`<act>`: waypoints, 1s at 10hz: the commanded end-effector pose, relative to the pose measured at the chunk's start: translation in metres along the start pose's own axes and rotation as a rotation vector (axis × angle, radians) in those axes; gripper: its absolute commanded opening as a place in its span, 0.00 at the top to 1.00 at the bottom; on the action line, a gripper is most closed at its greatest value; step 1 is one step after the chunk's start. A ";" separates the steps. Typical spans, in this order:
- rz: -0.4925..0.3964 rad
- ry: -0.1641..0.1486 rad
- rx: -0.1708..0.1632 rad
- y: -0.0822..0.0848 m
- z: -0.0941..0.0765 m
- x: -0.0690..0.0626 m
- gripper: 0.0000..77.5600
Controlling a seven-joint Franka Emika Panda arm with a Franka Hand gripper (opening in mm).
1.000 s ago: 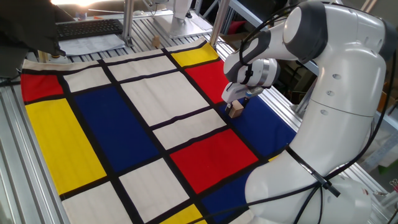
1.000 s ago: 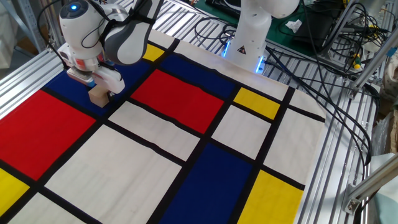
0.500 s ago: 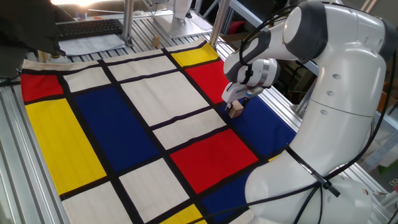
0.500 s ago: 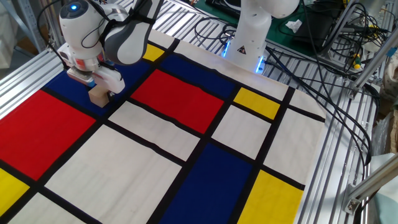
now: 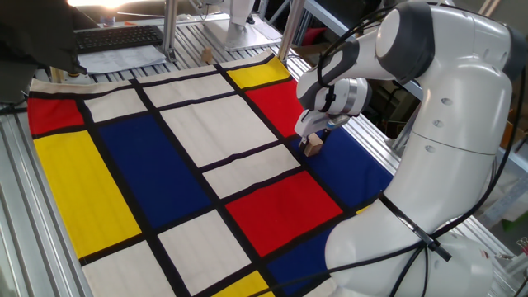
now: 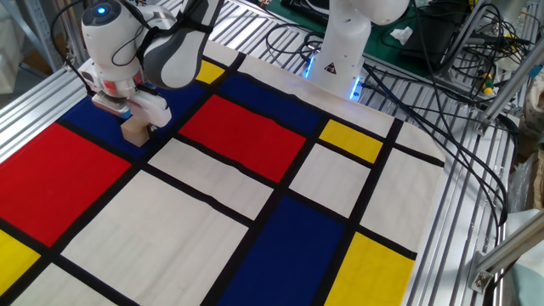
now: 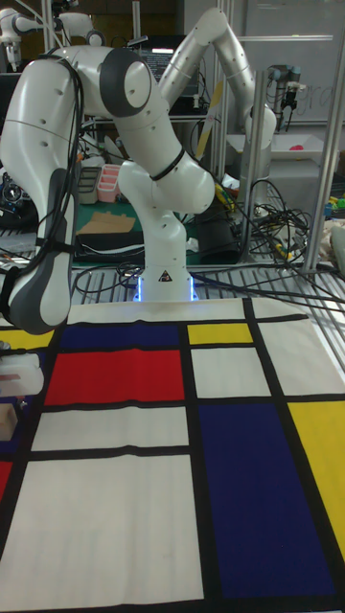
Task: Pick up the small block on the left and move it to the right
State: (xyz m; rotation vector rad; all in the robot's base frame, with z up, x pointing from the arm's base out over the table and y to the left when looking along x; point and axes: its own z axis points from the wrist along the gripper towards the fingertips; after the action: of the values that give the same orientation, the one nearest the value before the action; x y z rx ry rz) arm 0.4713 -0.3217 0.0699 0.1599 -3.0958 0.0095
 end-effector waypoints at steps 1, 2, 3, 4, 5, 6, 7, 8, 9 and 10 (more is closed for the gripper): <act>0.011 -0.004 0.002 -0.001 -0.001 -0.001 0.00; 0.014 -0.004 0.001 -0.001 -0.001 -0.001 0.00; 0.015 -0.004 0.001 -0.001 -0.001 -0.001 0.00; 0.015 -0.004 0.001 -0.001 -0.001 -0.001 0.99; 0.015 -0.004 0.001 -0.001 -0.001 -0.001 0.99; 0.015 -0.004 0.001 -0.001 -0.001 -0.001 0.99; 0.015 -0.004 0.001 -0.001 -0.001 -0.001 0.99; 0.015 -0.004 0.001 -0.001 -0.001 -0.001 0.99; 0.015 -0.004 0.001 -0.001 -0.001 -0.001 0.99; 0.015 -0.004 0.001 -0.001 -0.001 -0.001 0.99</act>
State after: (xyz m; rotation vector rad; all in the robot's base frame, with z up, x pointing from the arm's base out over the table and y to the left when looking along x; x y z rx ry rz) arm 0.4713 -0.3217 0.0699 0.1407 -3.0977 0.0087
